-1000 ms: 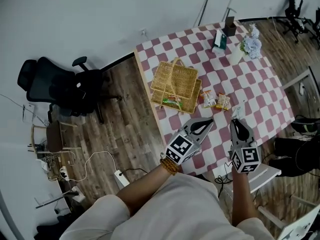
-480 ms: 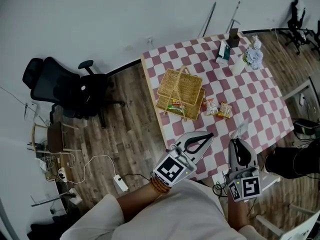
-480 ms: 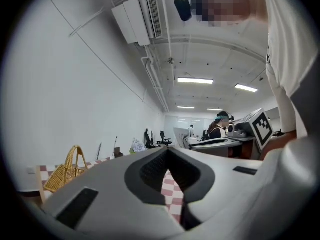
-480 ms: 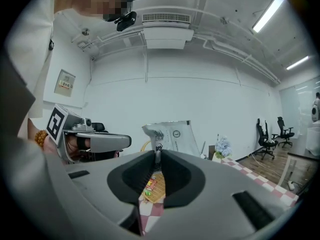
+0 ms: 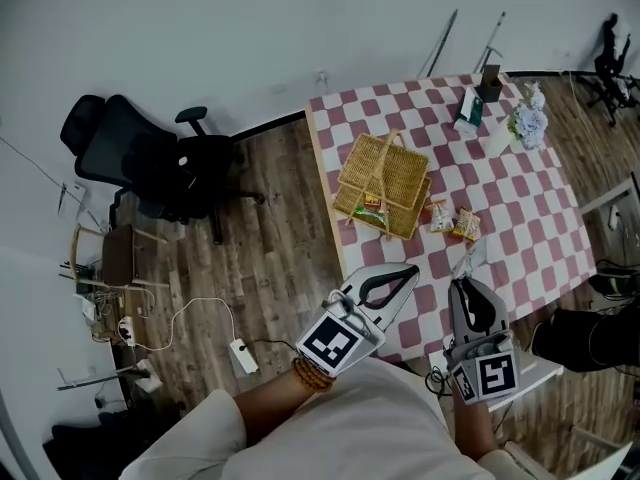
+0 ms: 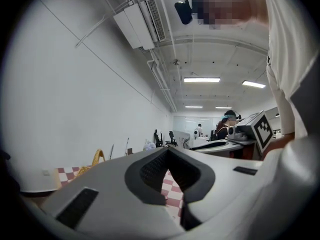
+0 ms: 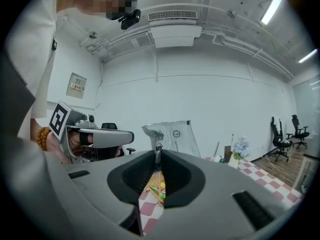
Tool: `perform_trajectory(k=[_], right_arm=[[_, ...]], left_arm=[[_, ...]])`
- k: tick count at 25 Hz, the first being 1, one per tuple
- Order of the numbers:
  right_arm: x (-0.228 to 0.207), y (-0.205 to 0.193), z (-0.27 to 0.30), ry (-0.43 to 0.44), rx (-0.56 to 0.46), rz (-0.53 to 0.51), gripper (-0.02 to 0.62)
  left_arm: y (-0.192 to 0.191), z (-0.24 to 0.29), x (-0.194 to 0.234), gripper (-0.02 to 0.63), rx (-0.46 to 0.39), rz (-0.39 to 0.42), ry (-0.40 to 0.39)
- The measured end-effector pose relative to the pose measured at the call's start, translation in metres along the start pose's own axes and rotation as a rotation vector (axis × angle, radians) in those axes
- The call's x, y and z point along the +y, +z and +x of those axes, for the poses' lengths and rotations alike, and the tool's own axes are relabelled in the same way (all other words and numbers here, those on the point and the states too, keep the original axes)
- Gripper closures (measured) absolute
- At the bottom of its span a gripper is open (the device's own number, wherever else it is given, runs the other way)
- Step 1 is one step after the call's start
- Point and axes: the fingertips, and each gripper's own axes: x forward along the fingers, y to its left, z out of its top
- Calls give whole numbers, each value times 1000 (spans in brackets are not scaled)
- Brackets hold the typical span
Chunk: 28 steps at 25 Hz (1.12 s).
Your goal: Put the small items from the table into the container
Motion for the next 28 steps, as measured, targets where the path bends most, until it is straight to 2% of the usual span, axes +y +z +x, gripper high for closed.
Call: perform_trajectory(k=[5, 9, 23, 28], right_arm=[[33, 1, 22, 102, -2, -12, 528], [50, 2, 35, 138, 1, -11, 528], [30, -14, 92, 157, 70, -33, 528], [14, -21, 129, 171, 94, -68, 528]], left_arm=[[1, -32, 20, 580, 1, 13, 79], [-1, -49, 32, 580, 10, 8, 115], [-8, -30, 66, 580, 16, 9, 98], [-17, -17, 91, 580, 14, 52, 96]])
